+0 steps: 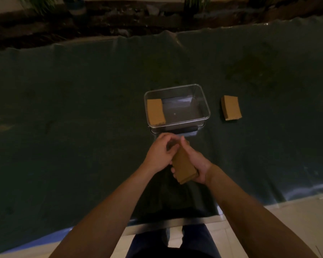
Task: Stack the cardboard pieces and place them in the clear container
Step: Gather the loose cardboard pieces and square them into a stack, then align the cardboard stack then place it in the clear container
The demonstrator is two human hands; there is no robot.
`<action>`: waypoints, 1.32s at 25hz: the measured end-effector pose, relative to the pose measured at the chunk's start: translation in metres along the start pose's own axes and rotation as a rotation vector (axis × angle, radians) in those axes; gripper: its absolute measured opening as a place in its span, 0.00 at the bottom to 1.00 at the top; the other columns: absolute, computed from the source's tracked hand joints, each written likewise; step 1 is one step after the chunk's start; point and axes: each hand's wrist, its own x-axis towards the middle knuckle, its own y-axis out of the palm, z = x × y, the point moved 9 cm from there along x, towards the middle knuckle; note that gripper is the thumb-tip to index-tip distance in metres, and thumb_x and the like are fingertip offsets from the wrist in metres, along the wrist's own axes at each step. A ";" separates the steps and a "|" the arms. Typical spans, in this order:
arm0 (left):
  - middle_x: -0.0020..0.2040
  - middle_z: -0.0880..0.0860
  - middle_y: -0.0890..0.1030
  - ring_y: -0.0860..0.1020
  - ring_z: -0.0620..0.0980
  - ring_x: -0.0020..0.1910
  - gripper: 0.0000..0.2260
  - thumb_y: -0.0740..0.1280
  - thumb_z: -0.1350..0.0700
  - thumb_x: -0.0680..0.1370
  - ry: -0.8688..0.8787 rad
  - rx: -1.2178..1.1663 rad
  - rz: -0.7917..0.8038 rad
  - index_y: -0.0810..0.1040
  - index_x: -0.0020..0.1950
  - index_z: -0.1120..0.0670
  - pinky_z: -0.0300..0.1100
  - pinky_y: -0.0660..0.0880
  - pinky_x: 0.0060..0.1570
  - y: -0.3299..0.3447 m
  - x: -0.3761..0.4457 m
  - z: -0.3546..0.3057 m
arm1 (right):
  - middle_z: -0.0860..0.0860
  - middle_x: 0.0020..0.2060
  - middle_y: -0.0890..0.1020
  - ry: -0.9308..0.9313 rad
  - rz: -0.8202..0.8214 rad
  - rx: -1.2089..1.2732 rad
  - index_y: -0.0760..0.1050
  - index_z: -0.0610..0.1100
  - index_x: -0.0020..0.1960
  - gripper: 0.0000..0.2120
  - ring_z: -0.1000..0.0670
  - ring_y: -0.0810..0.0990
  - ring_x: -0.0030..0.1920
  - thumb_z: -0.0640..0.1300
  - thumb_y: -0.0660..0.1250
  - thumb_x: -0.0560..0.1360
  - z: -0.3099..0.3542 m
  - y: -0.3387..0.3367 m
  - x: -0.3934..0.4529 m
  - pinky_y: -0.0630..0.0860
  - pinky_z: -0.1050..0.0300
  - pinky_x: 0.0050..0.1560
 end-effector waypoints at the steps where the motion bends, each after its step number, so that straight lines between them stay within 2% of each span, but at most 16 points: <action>1: 0.67 0.46 0.73 0.74 0.37 0.60 0.21 0.70 0.47 0.76 0.008 -0.035 0.097 0.71 0.68 0.41 0.48 0.76 0.63 0.006 -0.002 -0.003 | 0.42 0.41 0.87 -0.024 -0.022 0.006 0.77 0.51 0.62 0.29 0.43 0.85 0.37 0.70 0.66 0.71 0.005 -0.001 -0.001 0.83 0.49 0.36; 3: 0.78 0.46 0.61 0.66 0.41 0.70 0.44 0.77 0.41 0.68 -0.030 -0.076 0.333 0.53 0.76 0.33 0.51 0.71 0.67 0.022 -0.010 -0.003 | 0.42 0.46 0.88 -0.060 -0.054 0.010 0.77 0.53 0.62 0.29 0.41 0.88 0.42 0.71 0.67 0.69 0.013 -0.003 -0.003 0.83 0.48 0.38; 5: 0.78 0.39 0.51 0.55 0.45 0.73 0.60 0.81 0.40 0.59 -0.016 0.068 0.450 0.39 0.74 0.26 0.54 0.60 0.70 0.029 -0.015 -0.006 | 0.42 0.49 0.88 -0.081 -0.085 0.012 0.79 0.53 0.61 0.31 0.41 0.87 0.48 0.72 0.68 0.67 0.017 -0.004 -0.008 0.83 0.47 0.43; 7: 0.75 0.34 0.49 0.51 0.46 0.71 0.65 0.82 0.40 0.55 0.049 0.190 0.465 0.31 0.71 0.25 0.53 0.54 0.68 0.033 -0.017 -0.015 | 0.43 0.49 0.88 -0.105 -0.123 0.009 0.81 0.52 0.61 0.34 0.42 0.87 0.50 0.74 0.66 0.65 0.020 -0.004 -0.013 0.83 0.47 0.46; 9: 0.73 0.36 0.51 0.52 0.51 0.73 0.66 0.82 0.41 0.56 0.122 0.253 0.450 0.29 0.70 0.25 0.53 0.53 0.67 0.038 -0.017 -0.028 | 0.42 0.48 0.88 -0.121 -0.146 0.069 0.82 0.50 0.60 0.35 0.43 0.87 0.48 0.75 0.62 0.67 0.021 -0.004 -0.019 0.84 0.49 0.43; 12: 0.71 0.46 0.57 0.59 0.56 0.71 0.63 0.79 0.41 0.58 0.225 0.359 0.412 0.32 0.72 0.27 0.59 0.59 0.70 0.042 -0.014 -0.046 | 0.40 0.46 0.88 -0.138 -0.154 0.172 0.85 0.49 0.54 0.35 0.42 0.88 0.45 0.76 0.57 0.70 0.026 -0.007 -0.029 0.84 0.48 0.40; 14: 0.70 0.48 0.59 0.61 0.55 0.69 0.61 0.78 0.40 0.58 0.278 0.401 0.368 0.33 0.73 0.27 0.59 0.62 0.68 0.041 -0.010 -0.058 | 0.40 0.48 0.87 -0.156 -0.158 0.190 0.84 0.49 0.58 0.36 0.41 0.87 0.49 0.76 0.56 0.72 0.036 -0.011 -0.035 0.83 0.47 0.46; 16: 0.70 0.47 0.58 0.59 0.56 0.70 0.60 0.76 0.37 0.58 0.313 0.446 0.340 0.33 0.73 0.27 0.57 0.61 0.68 0.045 -0.002 -0.068 | 0.40 0.51 0.86 -0.173 -0.181 0.127 0.81 0.48 0.62 0.35 0.40 0.84 0.54 0.73 0.55 0.74 0.050 -0.019 -0.039 0.81 0.45 0.50; 20: 0.75 0.42 0.51 0.50 0.53 0.75 0.61 0.77 0.33 0.57 0.294 0.434 0.329 0.32 0.73 0.28 0.55 0.52 0.68 0.051 0.013 -0.073 | 0.40 0.54 0.83 -0.172 -0.307 -0.009 0.77 0.50 0.62 0.32 0.40 0.81 0.55 0.73 0.54 0.74 0.069 -0.039 -0.042 0.80 0.43 0.51; 22: 0.77 0.40 0.49 0.49 0.48 0.75 0.60 0.76 0.32 0.59 0.178 0.257 0.280 0.34 0.74 0.29 0.54 0.52 0.69 0.053 0.026 -0.075 | 0.40 0.54 0.83 -0.178 -0.299 0.035 0.76 0.50 0.62 0.34 0.39 0.83 0.52 0.74 0.53 0.74 0.080 -0.055 -0.044 0.81 0.44 0.46; 23: 0.77 0.43 0.52 0.52 0.47 0.74 0.55 0.74 0.31 0.62 0.066 0.071 0.226 0.38 0.76 0.32 0.54 0.55 0.70 0.051 0.035 -0.072 | 0.39 0.53 0.83 -0.193 -0.272 0.060 0.75 0.49 0.63 0.35 0.40 0.84 0.49 0.75 0.53 0.73 0.087 -0.064 -0.044 0.82 0.45 0.44; 24: 0.75 0.47 0.61 0.59 0.48 0.73 0.49 0.71 0.31 0.67 -0.052 -0.126 0.166 0.45 0.78 0.37 0.54 0.60 0.71 0.051 0.044 -0.067 | 0.40 0.51 0.84 -0.201 -0.227 0.080 0.75 0.48 0.64 0.36 0.41 0.85 0.45 0.75 0.53 0.73 0.095 -0.070 -0.045 0.82 0.45 0.43; 26: 0.57 0.49 0.79 0.76 0.48 0.62 0.33 0.67 0.37 0.75 -0.257 -0.355 0.137 0.63 0.75 0.50 0.53 0.70 0.65 0.066 0.057 -0.057 | 0.40 0.44 0.85 -0.190 -0.149 0.103 0.75 0.45 0.64 0.39 0.42 0.84 0.39 0.76 0.53 0.72 0.111 -0.087 -0.046 0.82 0.45 0.42; 28: 0.42 0.48 0.81 0.82 0.47 0.46 0.19 0.67 0.46 0.78 -0.336 -0.470 0.185 0.75 0.66 0.53 0.51 0.75 0.58 0.091 0.068 -0.061 | 0.40 0.45 0.84 -0.183 -0.116 0.092 0.76 0.44 0.62 0.39 0.42 0.83 0.39 0.76 0.53 0.72 0.128 -0.104 -0.046 0.82 0.44 0.43; 30: 0.40 0.51 0.80 0.81 0.47 0.40 0.13 0.67 0.50 0.78 -0.349 -0.555 0.141 0.77 0.61 0.53 0.48 0.78 0.49 0.114 0.089 -0.072 | 0.39 0.49 0.83 -0.171 -0.083 0.069 0.76 0.45 0.61 0.38 0.42 0.83 0.40 0.75 0.52 0.73 0.148 -0.126 -0.048 0.82 0.44 0.43; 33: 0.42 0.52 0.77 0.79 0.46 0.37 0.11 0.67 0.52 0.79 -0.388 -0.599 0.068 0.77 0.59 0.52 0.42 0.77 0.39 0.139 0.115 -0.085 | 0.38 0.54 0.82 -0.137 -0.052 0.038 0.74 0.46 0.62 0.35 0.40 0.84 0.45 0.73 0.51 0.75 0.171 -0.155 -0.051 0.82 0.45 0.42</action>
